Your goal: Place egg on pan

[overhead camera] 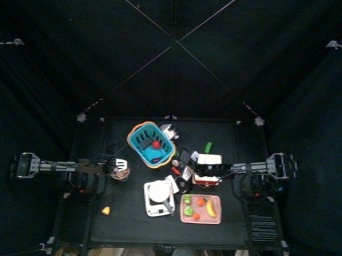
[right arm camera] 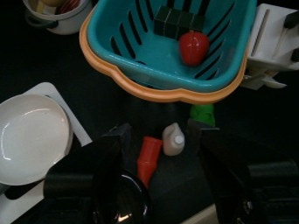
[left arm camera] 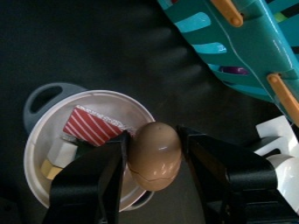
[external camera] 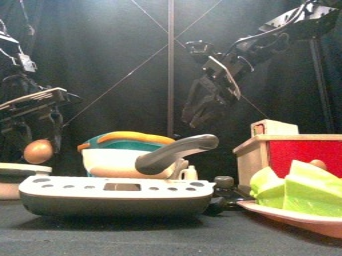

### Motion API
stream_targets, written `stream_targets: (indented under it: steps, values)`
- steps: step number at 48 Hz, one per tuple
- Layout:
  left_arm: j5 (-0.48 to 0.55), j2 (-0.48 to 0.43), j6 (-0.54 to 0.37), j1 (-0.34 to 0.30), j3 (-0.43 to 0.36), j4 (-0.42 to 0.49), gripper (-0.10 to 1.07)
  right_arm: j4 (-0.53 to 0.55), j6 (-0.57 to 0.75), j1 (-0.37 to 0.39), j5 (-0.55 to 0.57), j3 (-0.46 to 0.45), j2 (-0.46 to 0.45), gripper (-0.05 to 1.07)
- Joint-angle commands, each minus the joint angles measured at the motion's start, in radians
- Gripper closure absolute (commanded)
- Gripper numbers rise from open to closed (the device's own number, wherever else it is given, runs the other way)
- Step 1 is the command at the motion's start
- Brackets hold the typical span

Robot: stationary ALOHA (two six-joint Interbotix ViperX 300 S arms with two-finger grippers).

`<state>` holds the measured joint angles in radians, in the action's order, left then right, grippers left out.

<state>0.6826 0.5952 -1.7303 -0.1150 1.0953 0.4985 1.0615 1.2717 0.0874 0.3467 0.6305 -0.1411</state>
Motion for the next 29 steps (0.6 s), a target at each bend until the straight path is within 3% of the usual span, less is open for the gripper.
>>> stream_targets:
  steps: [1,18,29]
  values:
    - [-0.006,0.002,0.002,0.002,-0.014,0.006,0.19,0.002,0.002,0.005,-0.005,-0.011,-0.021,0.14]
    - [-0.032,0.002,0.002,0.005,-0.018,0.023,0.19,0.002,-0.005,0.005,-0.005,-0.011,-0.021,0.14]
    - [-0.16,0.002,0.002,0.041,-0.026,0.094,0.19,0.002,-0.006,0.005,-0.006,-0.009,-0.021,0.14]
